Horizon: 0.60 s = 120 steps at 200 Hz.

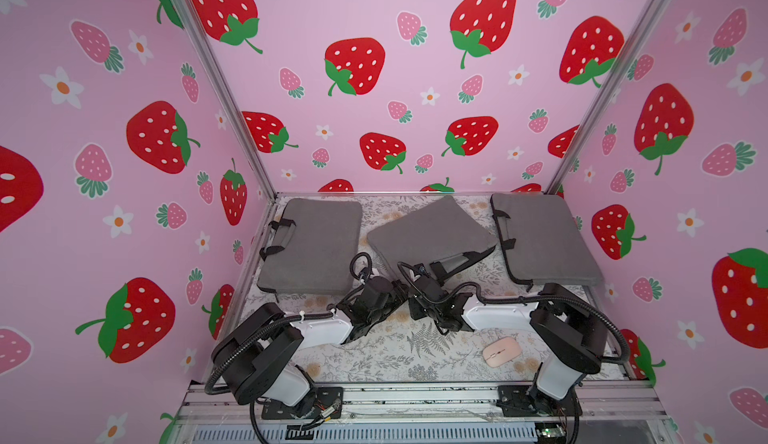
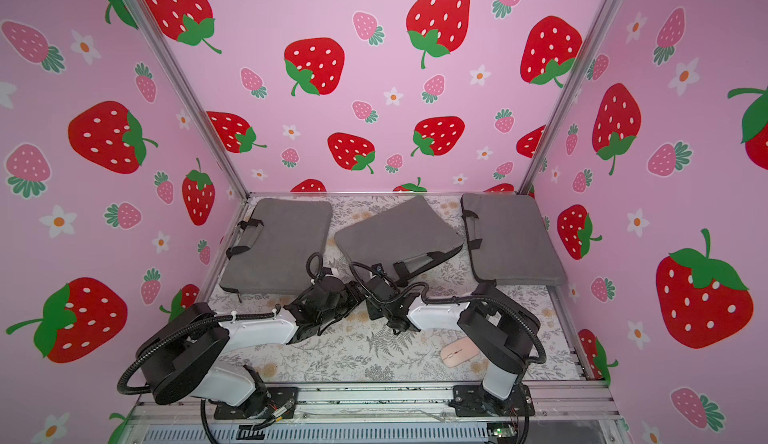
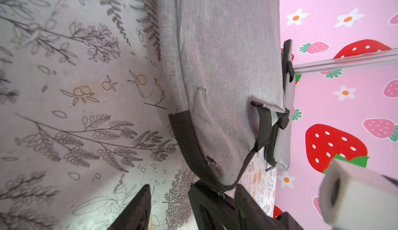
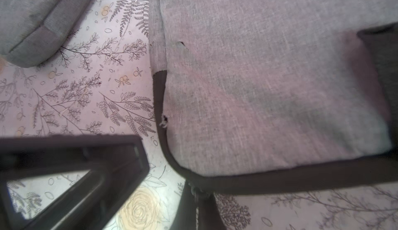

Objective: Put the mouse into the laptop bag
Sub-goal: Zip the zipper on the zippered laptop bag.

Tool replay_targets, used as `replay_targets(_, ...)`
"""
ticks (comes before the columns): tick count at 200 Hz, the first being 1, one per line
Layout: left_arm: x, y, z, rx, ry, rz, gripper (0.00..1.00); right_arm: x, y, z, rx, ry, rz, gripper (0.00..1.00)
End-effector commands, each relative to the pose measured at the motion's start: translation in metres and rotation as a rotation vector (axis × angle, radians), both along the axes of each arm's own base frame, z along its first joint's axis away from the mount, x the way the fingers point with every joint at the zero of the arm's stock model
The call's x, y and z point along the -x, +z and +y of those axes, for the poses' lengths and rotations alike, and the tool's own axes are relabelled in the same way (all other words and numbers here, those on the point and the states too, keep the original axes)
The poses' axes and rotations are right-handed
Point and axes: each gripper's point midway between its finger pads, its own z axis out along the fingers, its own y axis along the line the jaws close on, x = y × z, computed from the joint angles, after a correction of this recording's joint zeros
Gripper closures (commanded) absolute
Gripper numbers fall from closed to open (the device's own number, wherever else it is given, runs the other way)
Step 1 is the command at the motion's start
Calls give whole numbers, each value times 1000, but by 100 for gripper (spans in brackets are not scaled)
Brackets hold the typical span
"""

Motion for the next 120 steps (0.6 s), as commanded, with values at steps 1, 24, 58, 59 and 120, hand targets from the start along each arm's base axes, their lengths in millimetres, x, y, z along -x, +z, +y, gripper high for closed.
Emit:
replay_targets(1,-12,9,-6,45,44,-38,40,7,13,21,-73,66,-20,100)
replay_targets(24,-19,5,-9,71,59,-40,43,12,14,22,-101,88,-25,100)
replay_targets(58,-30,-4,-11,112,86,-21,48,16,15,25,-128,106,-20,100)
replay_targets(59,-31,-2,-11,120,87,-26,48,16,14,24,-127,105,-19,100)
replay_targets(120,-52,0,2,169,111,-83,93,18,9,15,-100,100,-28,100)
